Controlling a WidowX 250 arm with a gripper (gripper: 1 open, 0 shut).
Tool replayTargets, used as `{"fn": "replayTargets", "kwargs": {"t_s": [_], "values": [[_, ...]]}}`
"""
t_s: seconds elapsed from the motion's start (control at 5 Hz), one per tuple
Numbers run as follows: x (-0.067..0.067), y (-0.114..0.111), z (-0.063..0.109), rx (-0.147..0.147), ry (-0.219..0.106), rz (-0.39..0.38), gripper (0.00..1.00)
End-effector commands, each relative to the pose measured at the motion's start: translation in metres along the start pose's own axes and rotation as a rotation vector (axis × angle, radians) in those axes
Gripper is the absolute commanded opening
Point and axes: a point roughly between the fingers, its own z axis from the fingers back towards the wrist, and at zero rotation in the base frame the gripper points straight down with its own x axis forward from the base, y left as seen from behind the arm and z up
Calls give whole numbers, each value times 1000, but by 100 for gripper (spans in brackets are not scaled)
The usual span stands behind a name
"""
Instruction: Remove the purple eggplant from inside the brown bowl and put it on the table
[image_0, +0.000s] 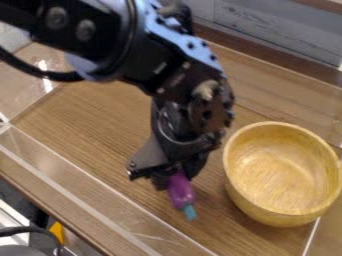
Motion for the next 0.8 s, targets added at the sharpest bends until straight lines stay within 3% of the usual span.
{"fn": "replayTargets", "kwargs": {"t_s": [0.0,0.4,0.6], "values": [[-2,-14,10,-31,-18,40,0],[8,-18,11,-10,-39,143,0],[17,-20,10,-15,-53,132,0]]}}
